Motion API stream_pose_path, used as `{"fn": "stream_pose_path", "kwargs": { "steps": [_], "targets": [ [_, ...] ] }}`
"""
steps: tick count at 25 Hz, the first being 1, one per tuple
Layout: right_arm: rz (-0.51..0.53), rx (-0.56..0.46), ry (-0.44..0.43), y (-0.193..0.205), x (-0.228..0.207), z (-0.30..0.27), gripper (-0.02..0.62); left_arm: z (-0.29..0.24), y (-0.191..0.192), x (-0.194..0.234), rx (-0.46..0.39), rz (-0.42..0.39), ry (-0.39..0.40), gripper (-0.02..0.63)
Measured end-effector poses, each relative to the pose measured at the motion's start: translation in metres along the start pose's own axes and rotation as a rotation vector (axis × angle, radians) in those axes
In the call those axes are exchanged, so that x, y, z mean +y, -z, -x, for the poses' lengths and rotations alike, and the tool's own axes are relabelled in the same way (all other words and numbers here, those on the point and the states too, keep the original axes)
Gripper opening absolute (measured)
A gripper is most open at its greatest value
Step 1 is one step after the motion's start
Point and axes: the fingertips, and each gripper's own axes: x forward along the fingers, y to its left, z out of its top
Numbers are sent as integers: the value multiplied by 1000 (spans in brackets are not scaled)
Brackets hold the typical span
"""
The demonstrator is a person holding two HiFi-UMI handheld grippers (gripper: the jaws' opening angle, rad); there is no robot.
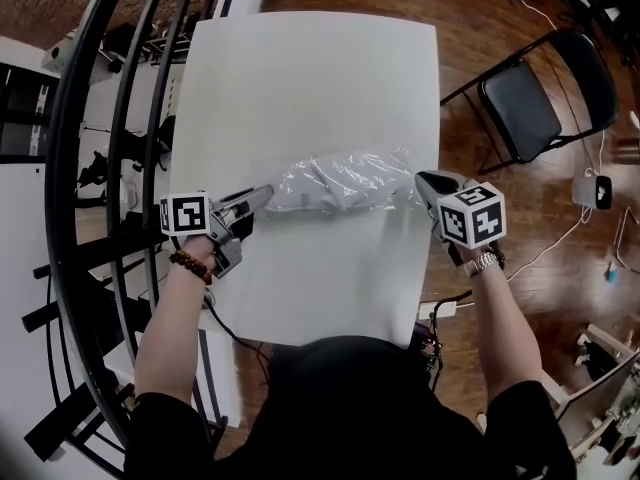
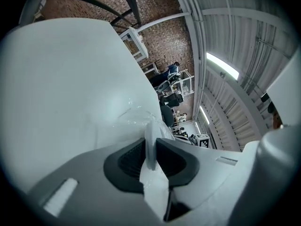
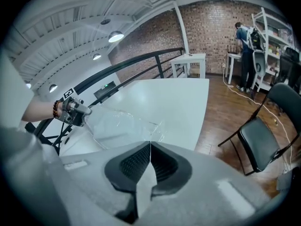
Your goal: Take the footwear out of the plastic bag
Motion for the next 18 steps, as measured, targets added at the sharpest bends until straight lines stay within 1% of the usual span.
{"fn": "stream_pose_path", "kwargs": {
  "steps": [4,8,14,18],
  "targets": [
    [-10,-2,36,-2,-5,1,-5,8,-4,0,-33,6,4,83],
    [-8,2,68,2,-8,1,-6,22,-6,1,-89,16,15,81],
    [-17,7,119,4,-14,3,-6,41,-14,-10,-189,97,104,80],
    [-29,4,150,4,-20,6,-6,56,-19,-6,-236,105,118,80]
  ]
}}
